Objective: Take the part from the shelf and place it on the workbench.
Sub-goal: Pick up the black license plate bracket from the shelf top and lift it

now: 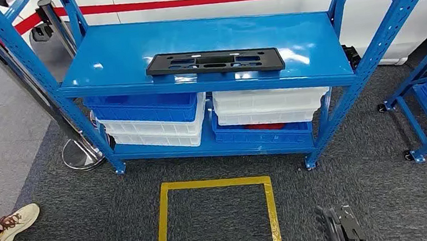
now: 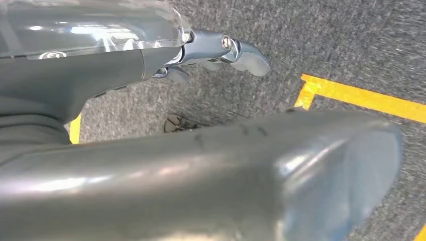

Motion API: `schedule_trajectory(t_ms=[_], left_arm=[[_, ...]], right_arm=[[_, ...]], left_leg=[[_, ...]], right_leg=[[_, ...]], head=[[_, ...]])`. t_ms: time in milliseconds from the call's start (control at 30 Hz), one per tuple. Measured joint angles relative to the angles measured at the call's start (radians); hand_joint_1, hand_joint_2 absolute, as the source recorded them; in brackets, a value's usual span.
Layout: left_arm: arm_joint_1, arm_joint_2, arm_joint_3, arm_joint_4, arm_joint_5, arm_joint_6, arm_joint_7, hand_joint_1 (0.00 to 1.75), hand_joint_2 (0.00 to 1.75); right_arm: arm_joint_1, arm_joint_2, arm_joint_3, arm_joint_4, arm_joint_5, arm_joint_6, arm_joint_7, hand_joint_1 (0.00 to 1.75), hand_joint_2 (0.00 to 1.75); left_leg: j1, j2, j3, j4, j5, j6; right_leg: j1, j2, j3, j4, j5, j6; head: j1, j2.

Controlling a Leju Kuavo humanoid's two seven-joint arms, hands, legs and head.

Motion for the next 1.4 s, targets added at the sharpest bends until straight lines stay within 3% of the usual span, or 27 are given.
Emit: schedule_trajectory(t_ms=[100, 200, 267, 333, 367, 400, 433, 500, 567, 667, 733, 833, 867, 900, 933, 1000, 1067, 1133, 1233, 1267, 1333, 1367, 1400], left_arm=[[-0.003, 0.000, 0.005, 0.003, 0.000, 0.000, -0.002, 0.00, 0.00], [-0.004, 0.000, 0.012, 0.004, 0.000, 0.001, -0.003, 0.00, 0.00], [-0.006, -0.001, 0.015, 0.005, 0.000, 0.001, -0.004, 0.00, 0.00], [-0.008, -0.002, 0.018, 0.006, 0.000, 0.002, -0.004, 0.00, 0.00], [-0.008, -0.002, 0.021, 0.007, 0.000, 0.002, -0.005, 0.00, 0.00], [-0.008, -0.002, 0.022, 0.008, 0.000, 0.002, -0.005, 0.00, 0.00], [-0.007, -0.002, 0.024, 0.009, 0.000, 0.002, -0.005, 0.00, 0.00], [-0.008, -0.001, 0.028, 0.010, 0.000, 0.002, -0.007, 0.00, 0.00], [-0.007, -0.001, 0.031, 0.013, 0.000, 0.003, -0.009, 0.00, 0.00], [-0.008, -0.002, 0.036, 0.016, 0.000, 0.003, -0.012, 0.00, 0.00], [-0.009, -0.002, 0.039, 0.017, 0.000, 0.004, -0.013, 0.00, 0.00], [-0.013, -0.002, 0.043, 0.019, 0.000, 0.005, -0.014, 0.00, 0.00], [-0.014, -0.003, 0.045, 0.019, 0.000, 0.005, -0.014, 0.00, 0.00], [-0.015, -0.003, 0.047, 0.020, 0.000, 0.006, -0.014, 0.00, 0.00], [-0.015, -0.003, 0.049, 0.022, 0.000, 0.006, -0.014, 0.00, 0.00], [-0.019, -0.005, 0.052, 0.024, 0.000, 0.006, -0.014, 0.00, 0.00], [-0.022, -0.009, 0.056, 0.025, 0.000, 0.006, -0.015, 0.00, 0.00], [-0.024, -0.011, 0.062, 0.026, 0.000, 0.006, -0.015, 0.00, 0.00], [-0.024, -0.011, 0.069, 0.028, 0.000, 0.005, -0.016, 0.00, 0.00], [-0.024, -0.010, 0.071, 0.028, 0.000, 0.003, -0.016, 0.00, 0.00], [-0.024, -0.010, 0.074, 0.029, 0.000, -0.001, -0.018, 0.00, 0.00], [-0.023, -0.010, 0.076, 0.030, 0.000, -0.004, -0.018, 0.00, 0.00], [-0.022, -0.010, 0.078, 0.031, 0.000, -0.005, -0.019, 0.00, 0.00]], right_arm=[[-0.003, 0.002, 0.020, -0.058, -0.026, 0.017, -0.013, 0.00, 0.00], [-0.006, 0.008, 0.053, -0.153, -0.066, 0.045, -0.035, 0.00, 0.00], [-0.011, 0.011, 0.077, -0.219, -0.096, 0.064, -0.050, 0.00, 0.00], [-0.015, 0.013, 0.104, -0.286, -0.127, 0.085, -0.066, 0.00, 0.00], [-0.016, 0.014, 0.119, -0.320, -0.142, 0.095, -0.073, 0.00, 0.00], [-0.017, 0.014, 0.134, -0.354, -0.158, 0.105, -0.081, 0.00, 0.00], [-0.017, 0.015, 0.149, -0.387, -0.173, 0.114, -0.089, 0.00, 0.00], [-0.021, 0.016, 0.178, -0.456, -0.205, 0.132, -0.105, 0.00, 0.00], [-0.028, 0.016, 0.206, -0.523, -0.237, 0.148, -0.120, 0.00, 0.00], [-0.031, 0.017, 0.249, -0.625, -0.287, 0.177, -0.145, 0.00, 0.00], [-0.033, 0.017, 0.277, -0.689, -0.319, 0.196, -0.159, 0.00, 0.00], [-0.033, 0.017, 0.310, -0.771, -0.362, 0.222, -0.179, 0.00, 0.00], [-0.030, 0.017, 0.323, -0.803, -0.380, 0.235, -0.187, 0.00, 0.00], [-0.029, 0.017, 0.337, -0.838, -0.400, 0.249, -0.196, 0.00, 0.00], [-0.028, 0.017, 0.351, -0.872, -0.420, 0.263, -0.205, 0.00, 0.00], [-0.030, 0.017, 0.377, -0.935, -0.456, 0.289, -0.222, 0.00, 0.00], [-0.032, 0.017, 0.398, -0.999, -0.490, 0.314, -0.239, 0.00, 0.00], [-0.035, 0.017, 0.420, -1.062, -0.525, 0.339, -0.256, 0.00, 0.00], [-0.037, 0.017, 0.454, -1.144, -0.575, 0.376, -0.281, 0.00, 0.00], [-0.038, 0.017, 0.464, -1.165, -0.590, 0.387, -0.289, 0.00, 0.00], [-0.039, 0.017, 0.483, -1.193, -0.616, 0.406, -0.300, 0.00, 0.00], [-0.038, 0.017, 0.489, -1.202, -0.623, 0.413, -0.303, 0.00, 0.00], [-0.037, 0.017, 0.494, -1.208, -0.627, 0.417, -0.304, 0.00, 0.00]], left_leg=[[-0.001, -0.002, -0.006, 0.006, -0.004, -0.011], [0.003, 0.003, -0.010, 0.020, -0.019, -0.027], [0.007, 0.013, -0.050, 0.105, -0.064, -0.038], [0.011, 0.017, -0.130, 0.247, -0.116, -0.047], [0.013, 0.018, -0.161, 0.294, -0.122, -0.050], [0.015, 0.019, -0.175, 0.306, -0.107, -0.053], [0.018, 0.020, -0.169, 0.275, -0.072, -0.055], [0.025, 0.008, -0.118, 0.142, 0.013, -0.058], [0.026, -0.009, -0.081, 0.052, 0.043, -0.053], [0.022, -0.004, -0.080, 0.041, 0.035, -0.031], [0.022, 0.010, -0.075, 0.035, 0.036, -0.014], [0.015, 0.028, -0.071, 0.032, 0.032, 0.003], [0.010, 0.033, -0.069, 0.032, 0.030, 0.006], [0.005, 0.037, -0.066, 0.033, 0.027, 0.009], [0.000, 0.041, -0.062, 0.033, 0.025, 0.012], [-0.007, 0.044, -0.051, 0.032, 0.019, 0.014], [-0.011, 0.044, -0.049, 0.033, 0.015, 0.011], [-0.011, 0.045, -0.051, 0.032, 0.015, 0.003], [-0.013, 0.042, -0.057, 0.050, -0.002, -0.012], [-0.011, 0.039, -0.074, 0.087, -0.023, -0.018], [-0.002, 0.034, -0.136, 0.212, -0.078, -0.029], [0.004, 0.033, -0.169, 0.270, -0.095, -0.035], [0.009, 0.033, -0.189, 0.299, -0.094, -0.040]], right_leg=[[0.006, 0.002, 0.003, -0.010, -0.015, -0.006], [0.002, 0.000, 0.010, -0.021, -0.019, -0.021], [-0.002, -0.005, 0.019, -0.029, -0.021, -0.031], [-0.001, -0.009, 0.024, -0.030, -0.026, -0.036], [-0.002, -0.011, 0.027, -0.029, -0.029, -0.036], [-0.003, -0.012, 0.031, -0.029, -0.032, -0.034], [-0.004, -0.012, 0.037, -0.028, -0.036, -0.032], [-0.007, -0.007, 0.048, -0.025, -0.047, -0.020], [-0.006, 0.001, 0.049, -0.019, -0.054, -0.006], [-0.006, 0.011, 0.042, -0.020, -0.052, 0.010], [-0.007, 0.010, 0.030, 0.008, -0.071, 0.015], [0.000, 0.003, -0.055, 0.174, -0.146, 0.012], [0.002, 0.003, -0.085, 0.224, -0.158, 0.009], [0.005, 0.003, -0.100, 0.245, -0.152, 0.005], [0.009, 0.003, -0.097, 0.229, -0.127, -0.001], [0.021, 0.001, -0.050, 0.120, -0.057, -0.023], [0.032, -0.004, -0.007, 0.025, -0.022, -0.042], [0.037, -0.006, 0.002, -0.001, -0.025, -0.048], [0.024, -0.004, 0.018, -0.032, -0.020, -0.050], [0.019, -0.004, 0.024, -0.042, -0.017, -0.051], [0.018, -0.004, 0.029, -0.045, -0.019, -0.052], [0.017, -0.002, 0.031, -0.045, -0.021, -0.051], [0.015, -0.001, 0.033, -0.043, -0.024, -0.049]], head=[[-0.001, 0.000], [-0.002, 0.000], [-0.004, 0.000], [-0.005, 0.000], [-0.005, 0.000], [-0.005, 0.000], [-0.005, 0.000], [-0.004, 0.000], [-0.005, 0.000], [-0.005, 0.000], [-0.004, 0.000], [-0.003, 0.000], [-0.003, 0.000], [-0.003, 0.000], [-0.003, 0.000], [-0.003, 0.000], [-0.004, 0.000], [-0.005, 0.000], [-0.005, 0.000], [-0.006, 0.000], [-0.007, 0.000], [-0.006, 0.000], [-0.006, 0.000]])
